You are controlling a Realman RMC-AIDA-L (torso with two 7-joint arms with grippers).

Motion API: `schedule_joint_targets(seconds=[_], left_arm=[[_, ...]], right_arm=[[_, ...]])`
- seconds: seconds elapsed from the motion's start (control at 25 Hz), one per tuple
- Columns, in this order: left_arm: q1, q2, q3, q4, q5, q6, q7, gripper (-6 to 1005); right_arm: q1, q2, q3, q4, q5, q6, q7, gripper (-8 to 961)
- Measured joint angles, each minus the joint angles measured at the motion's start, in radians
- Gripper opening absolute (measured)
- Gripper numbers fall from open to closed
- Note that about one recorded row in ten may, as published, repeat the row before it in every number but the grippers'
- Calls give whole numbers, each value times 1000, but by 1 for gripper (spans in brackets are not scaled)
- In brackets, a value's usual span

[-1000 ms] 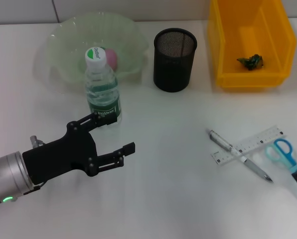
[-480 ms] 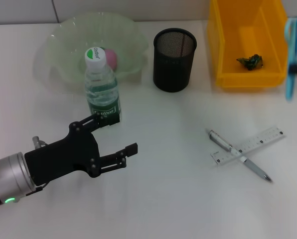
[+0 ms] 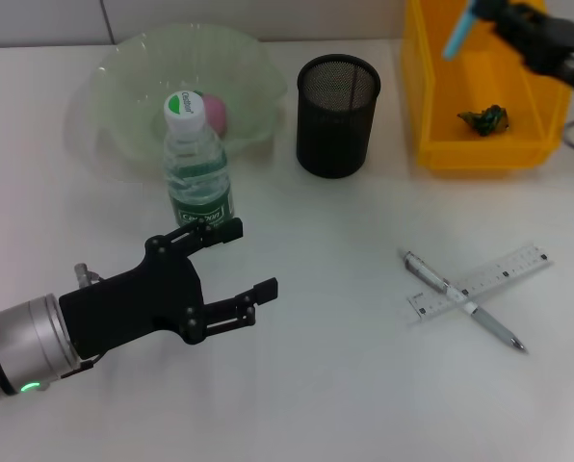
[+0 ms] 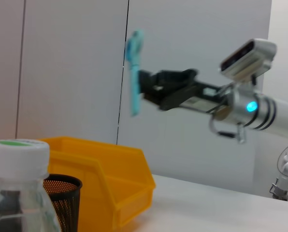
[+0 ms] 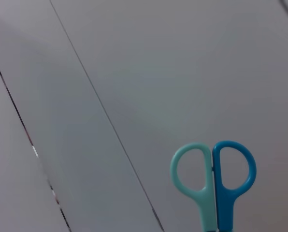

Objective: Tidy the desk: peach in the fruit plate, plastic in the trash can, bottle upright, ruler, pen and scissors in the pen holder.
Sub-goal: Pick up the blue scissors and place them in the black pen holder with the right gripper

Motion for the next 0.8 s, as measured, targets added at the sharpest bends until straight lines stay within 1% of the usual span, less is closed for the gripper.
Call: schedule_joint_targets(seconds=[0.04, 0.08, 0.12, 0.2, 0.32, 0.44, 0.48, 0.8], left_arm=[[-1, -1, -1, 0, 0, 0, 0, 829], [-1, -2, -1, 0, 0, 0, 0, 829], [-1, -3, -1, 0, 0, 0, 0, 829], [0, -4, -1, 0, 0, 0, 0, 829], [1, -5, -1, 0, 0, 0, 0, 829], [4, -5, -1, 0, -1, 0, 1, 829], [5, -5, -1, 0, -1, 0, 2, 829], [8, -5, -1, 0, -1, -1, 12, 829]], right_arm=[[24, 5, -3, 26, 1, 35, -38, 225], [68, 9, -7, 78, 2, 88, -90, 228], [68, 9, -7, 78, 2, 88, -90, 232], [114, 9, -8, 138, 2, 150, -138, 238], [147, 10, -11, 160, -2, 217, -161, 249], [163, 11, -51, 170, -4, 265, -166, 259], [167, 11, -86, 170, -3, 289, -166, 262], [165, 9, -99, 171, -5, 294, -144, 289]])
